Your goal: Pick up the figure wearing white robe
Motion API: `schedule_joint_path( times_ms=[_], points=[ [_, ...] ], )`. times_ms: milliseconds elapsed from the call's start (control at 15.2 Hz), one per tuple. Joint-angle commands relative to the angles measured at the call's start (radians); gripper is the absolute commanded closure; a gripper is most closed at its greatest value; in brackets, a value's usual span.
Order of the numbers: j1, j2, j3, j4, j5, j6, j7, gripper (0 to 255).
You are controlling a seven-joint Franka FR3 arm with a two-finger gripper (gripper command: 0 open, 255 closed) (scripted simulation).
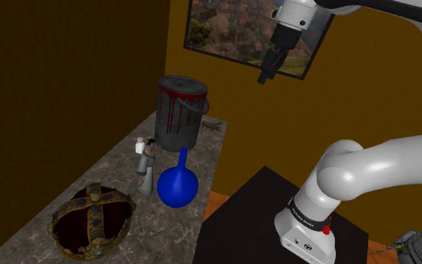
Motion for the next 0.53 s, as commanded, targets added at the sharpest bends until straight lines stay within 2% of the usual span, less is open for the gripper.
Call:
schedule_joint_path(
  times_ms=[0, 462],
  points=[
    [0.0, 0.0, 0.0, 0.0, 0.0, 0.0, 0.0, 0],
    [0.028, 0.192, 0.058, -0.009, 0.044, 0.16, 0.053, 0]
  ],
)
